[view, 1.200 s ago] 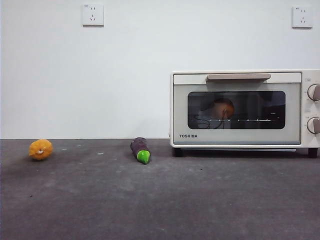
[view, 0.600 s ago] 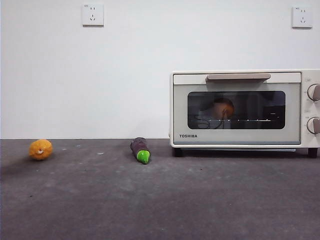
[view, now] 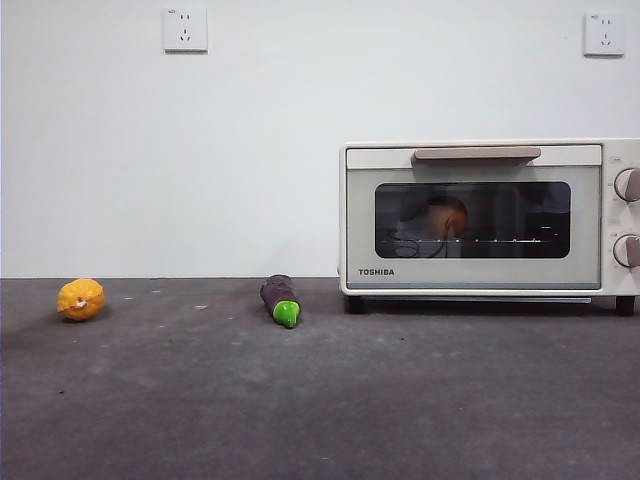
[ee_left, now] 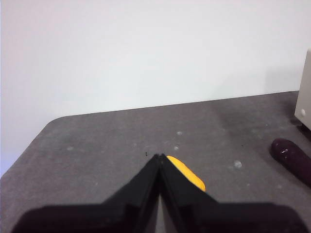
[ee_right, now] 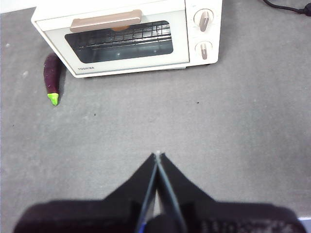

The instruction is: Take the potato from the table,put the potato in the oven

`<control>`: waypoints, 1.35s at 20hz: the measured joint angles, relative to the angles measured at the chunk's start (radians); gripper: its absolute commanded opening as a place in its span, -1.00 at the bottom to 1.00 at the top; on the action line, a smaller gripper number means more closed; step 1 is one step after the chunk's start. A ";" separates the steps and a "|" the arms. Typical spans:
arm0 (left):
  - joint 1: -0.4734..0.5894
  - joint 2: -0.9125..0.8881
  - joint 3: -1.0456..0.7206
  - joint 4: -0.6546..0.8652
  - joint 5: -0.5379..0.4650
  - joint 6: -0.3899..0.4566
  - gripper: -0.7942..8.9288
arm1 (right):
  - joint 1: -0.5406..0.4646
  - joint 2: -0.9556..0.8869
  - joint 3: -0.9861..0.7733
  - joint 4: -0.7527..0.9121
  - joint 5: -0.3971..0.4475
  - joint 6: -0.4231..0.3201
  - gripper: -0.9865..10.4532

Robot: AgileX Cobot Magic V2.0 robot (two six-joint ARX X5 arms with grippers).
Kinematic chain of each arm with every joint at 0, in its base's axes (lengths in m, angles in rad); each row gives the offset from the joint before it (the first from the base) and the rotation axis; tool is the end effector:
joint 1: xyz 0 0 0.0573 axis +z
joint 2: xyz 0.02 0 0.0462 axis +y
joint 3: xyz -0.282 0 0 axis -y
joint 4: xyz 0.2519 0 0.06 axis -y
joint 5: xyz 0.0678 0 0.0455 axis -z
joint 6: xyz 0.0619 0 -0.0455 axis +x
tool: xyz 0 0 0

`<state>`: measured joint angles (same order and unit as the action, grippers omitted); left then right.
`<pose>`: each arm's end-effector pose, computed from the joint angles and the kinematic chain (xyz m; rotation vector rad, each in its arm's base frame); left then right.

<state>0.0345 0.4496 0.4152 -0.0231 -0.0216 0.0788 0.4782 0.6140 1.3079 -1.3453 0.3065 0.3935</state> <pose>0.1492 0.0065 0.2699 0.0784 0.0597 0.0538 0.0491 0.0044 0.3963 0.1313 0.6221 0.0445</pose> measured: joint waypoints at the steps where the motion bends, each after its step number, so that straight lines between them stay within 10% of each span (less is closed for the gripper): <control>1: 0.000 -0.032 -0.040 0.013 0.000 0.000 -0.84 | 0.000 0.000 0.000 0.000 0.000 0.000 -0.83; 10: 0.000 -0.291 -0.391 0.061 0.000 -0.046 -0.84 | 0.000 0.000 0.000 0.000 0.000 0.000 -0.83; 27: 0.004 -0.444 -0.397 -0.158 0.003 -0.045 -0.84 | 0.000 0.011 0.000 0.000 0.000 0.000 -0.83</control>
<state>0.0387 0.0059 0.0177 -0.1810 -0.0181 0.0341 0.4782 0.6250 1.3079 -1.3453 0.3069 0.3935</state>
